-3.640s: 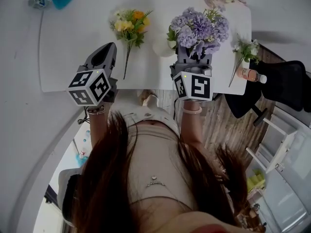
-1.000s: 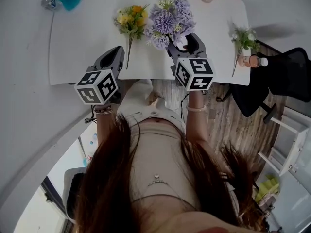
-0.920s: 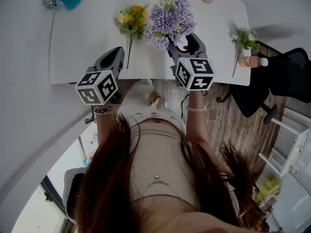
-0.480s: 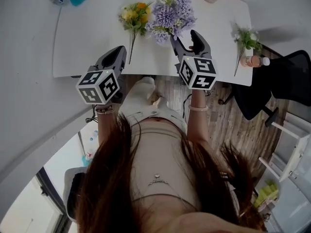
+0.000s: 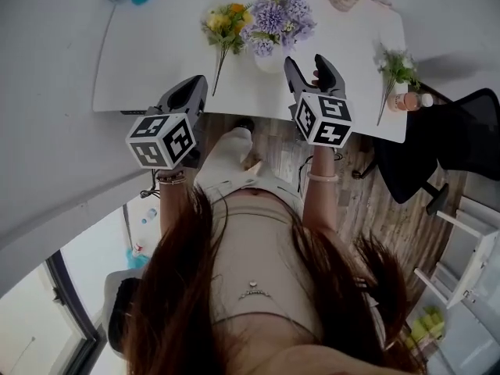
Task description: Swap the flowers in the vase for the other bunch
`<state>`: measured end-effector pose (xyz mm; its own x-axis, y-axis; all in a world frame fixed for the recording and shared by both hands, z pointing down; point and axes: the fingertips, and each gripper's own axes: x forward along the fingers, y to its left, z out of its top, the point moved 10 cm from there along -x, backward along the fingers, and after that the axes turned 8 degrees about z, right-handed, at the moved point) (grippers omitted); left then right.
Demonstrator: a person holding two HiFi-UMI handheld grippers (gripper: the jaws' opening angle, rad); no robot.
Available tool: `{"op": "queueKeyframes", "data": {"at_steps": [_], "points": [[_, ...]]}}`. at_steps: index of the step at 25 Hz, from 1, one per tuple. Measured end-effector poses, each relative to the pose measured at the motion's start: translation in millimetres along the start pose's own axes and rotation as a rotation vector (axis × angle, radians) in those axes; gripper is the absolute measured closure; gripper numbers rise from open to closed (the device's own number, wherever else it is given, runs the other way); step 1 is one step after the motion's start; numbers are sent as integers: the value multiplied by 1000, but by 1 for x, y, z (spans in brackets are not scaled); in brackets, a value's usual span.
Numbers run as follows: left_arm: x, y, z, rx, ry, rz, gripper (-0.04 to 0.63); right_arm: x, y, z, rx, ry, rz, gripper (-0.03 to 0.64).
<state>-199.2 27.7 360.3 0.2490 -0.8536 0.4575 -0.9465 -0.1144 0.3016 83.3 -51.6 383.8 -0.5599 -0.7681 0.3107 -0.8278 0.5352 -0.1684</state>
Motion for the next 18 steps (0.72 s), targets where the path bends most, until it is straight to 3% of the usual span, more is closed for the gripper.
{"op": "queueKeyframes", "data": {"at_steps": [18], "points": [[-64, -33, -21, 32, -59, 24, 592, -66, 22, 3, -44, -75, -10, 478]]}}
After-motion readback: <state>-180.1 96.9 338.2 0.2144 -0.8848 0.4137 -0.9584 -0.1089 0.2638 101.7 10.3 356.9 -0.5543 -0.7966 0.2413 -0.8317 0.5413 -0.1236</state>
